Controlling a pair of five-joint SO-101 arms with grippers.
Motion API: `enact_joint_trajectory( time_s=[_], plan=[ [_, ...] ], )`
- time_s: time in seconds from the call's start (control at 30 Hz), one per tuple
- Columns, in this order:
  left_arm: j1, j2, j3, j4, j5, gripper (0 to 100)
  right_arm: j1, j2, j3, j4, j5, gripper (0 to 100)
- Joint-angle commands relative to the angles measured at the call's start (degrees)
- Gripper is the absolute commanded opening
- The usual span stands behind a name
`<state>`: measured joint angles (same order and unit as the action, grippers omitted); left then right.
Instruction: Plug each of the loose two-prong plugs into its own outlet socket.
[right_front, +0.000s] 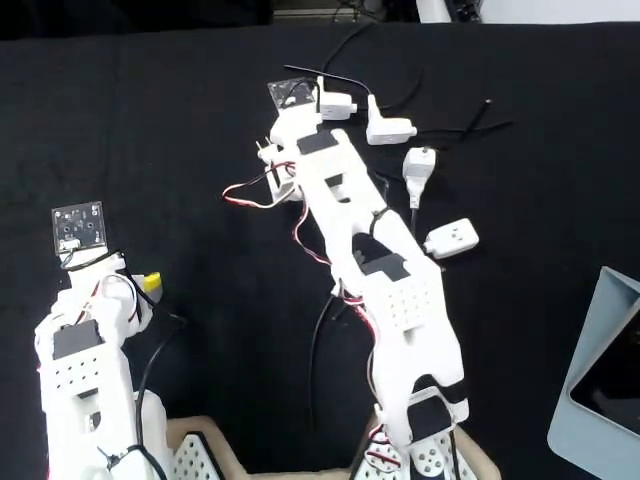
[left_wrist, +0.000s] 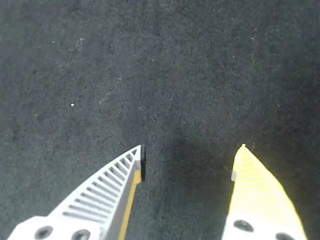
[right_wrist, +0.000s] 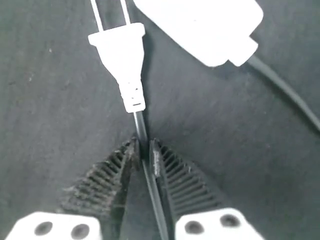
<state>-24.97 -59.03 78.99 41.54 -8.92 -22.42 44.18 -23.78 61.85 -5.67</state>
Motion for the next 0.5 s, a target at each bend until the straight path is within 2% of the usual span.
enact_joint_trajectory(
  time_s=[0.0, 0.17, 0.47],
  plan=[
    [-0.4, -0.7, -0.4, -0.97, 0.35, 29, -0.18, -4.35, -3.03, 6.07, -4.22, 1.1],
    [-0.31, -0.7, -0.4, -0.97, 0.35, 29, -0.26, -12.0, -2.86, 13.19, -10.37, 1.1],
    [-0.22, -0.62, -0.4, -1.05, 0.35, 29, 0.26, -27.3, -2.86, 28.4, -17.14, 1.1]
  ],
)
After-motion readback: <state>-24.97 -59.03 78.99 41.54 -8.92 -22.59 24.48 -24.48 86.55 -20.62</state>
